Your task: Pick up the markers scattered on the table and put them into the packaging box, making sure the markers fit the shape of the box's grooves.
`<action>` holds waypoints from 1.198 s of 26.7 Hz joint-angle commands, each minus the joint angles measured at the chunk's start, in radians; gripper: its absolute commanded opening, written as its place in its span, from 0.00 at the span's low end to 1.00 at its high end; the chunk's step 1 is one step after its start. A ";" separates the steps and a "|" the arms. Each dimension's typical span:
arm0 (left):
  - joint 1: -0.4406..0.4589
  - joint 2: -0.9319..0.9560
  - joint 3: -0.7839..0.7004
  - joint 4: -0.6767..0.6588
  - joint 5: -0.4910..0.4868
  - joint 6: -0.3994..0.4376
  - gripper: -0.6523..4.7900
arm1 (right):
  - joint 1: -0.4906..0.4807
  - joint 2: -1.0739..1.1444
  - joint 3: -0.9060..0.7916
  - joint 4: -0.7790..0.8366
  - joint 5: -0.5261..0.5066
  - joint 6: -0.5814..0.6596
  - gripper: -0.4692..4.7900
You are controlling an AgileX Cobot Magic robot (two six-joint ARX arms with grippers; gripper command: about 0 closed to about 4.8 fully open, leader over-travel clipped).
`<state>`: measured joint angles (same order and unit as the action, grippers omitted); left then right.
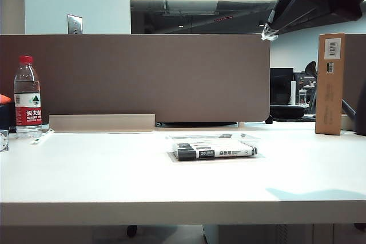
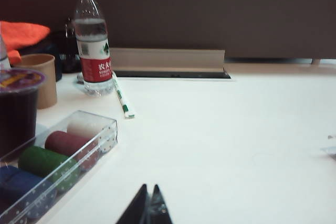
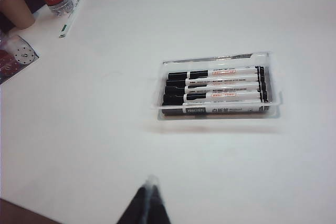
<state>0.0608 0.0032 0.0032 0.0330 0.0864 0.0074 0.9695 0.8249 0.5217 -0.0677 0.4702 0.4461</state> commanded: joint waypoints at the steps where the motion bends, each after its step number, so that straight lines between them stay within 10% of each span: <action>1: -0.004 -0.001 0.005 -0.009 0.004 -0.008 0.12 | 0.000 -0.001 0.005 0.012 0.000 0.002 0.08; 32: -0.074 -0.001 0.005 -0.010 -0.019 -0.042 0.12 | 0.000 -0.001 0.005 0.012 0.000 0.002 0.08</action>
<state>-0.0120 0.0029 0.0032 0.0109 0.0673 -0.0380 0.9695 0.8253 0.5217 -0.0677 0.4702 0.4461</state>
